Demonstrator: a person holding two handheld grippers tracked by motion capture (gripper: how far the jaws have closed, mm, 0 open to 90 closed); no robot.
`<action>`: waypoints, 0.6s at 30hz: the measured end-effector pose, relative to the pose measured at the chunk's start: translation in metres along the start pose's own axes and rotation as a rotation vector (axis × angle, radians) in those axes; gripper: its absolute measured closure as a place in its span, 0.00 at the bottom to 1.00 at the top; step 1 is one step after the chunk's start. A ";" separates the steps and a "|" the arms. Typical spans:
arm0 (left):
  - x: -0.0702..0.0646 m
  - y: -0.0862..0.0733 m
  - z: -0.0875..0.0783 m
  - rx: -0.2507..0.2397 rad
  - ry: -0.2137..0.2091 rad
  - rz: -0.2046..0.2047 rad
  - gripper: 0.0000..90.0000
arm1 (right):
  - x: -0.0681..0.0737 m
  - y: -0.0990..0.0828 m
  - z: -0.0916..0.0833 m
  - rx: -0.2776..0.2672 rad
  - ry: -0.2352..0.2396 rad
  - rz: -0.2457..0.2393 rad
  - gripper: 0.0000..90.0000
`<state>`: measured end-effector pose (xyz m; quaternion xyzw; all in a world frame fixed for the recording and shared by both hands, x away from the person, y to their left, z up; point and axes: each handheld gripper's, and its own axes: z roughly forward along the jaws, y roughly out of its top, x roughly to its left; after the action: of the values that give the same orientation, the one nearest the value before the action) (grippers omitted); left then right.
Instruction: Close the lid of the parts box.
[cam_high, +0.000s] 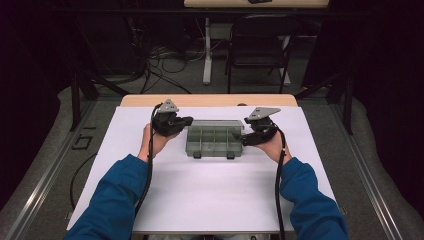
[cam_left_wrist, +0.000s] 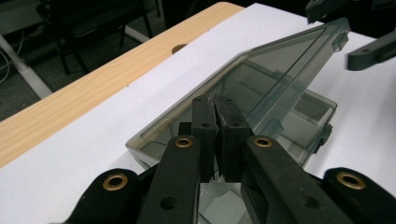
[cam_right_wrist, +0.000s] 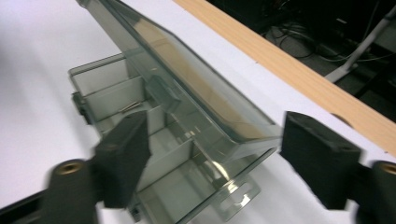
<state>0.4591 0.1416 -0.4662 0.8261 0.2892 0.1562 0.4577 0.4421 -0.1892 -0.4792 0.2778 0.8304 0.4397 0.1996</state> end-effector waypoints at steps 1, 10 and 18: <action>0.000 -0.001 0.000 0.003 0.000 0.001 0.98 | 0.001 0.000 -0.001 0.000 0.013 0.003 0.19; -0.004 -0.008 0.001 0.022 -0.004 0.003 0.99 | 0.006 0.007 -0.017 -0.082 0.045 0.028 0.39; -0.008 -0.016 0.000 0.039 -0.009 0.006 0.99 | 0.014 0.011 -0.018 -0.129 0.017 0.030 0.90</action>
<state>0.4479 0.1435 -0.4792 0.8366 0.2876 0.1483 0.4421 0.4242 -0.1866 -0.4610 0.2729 0.7978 0.4977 0.2033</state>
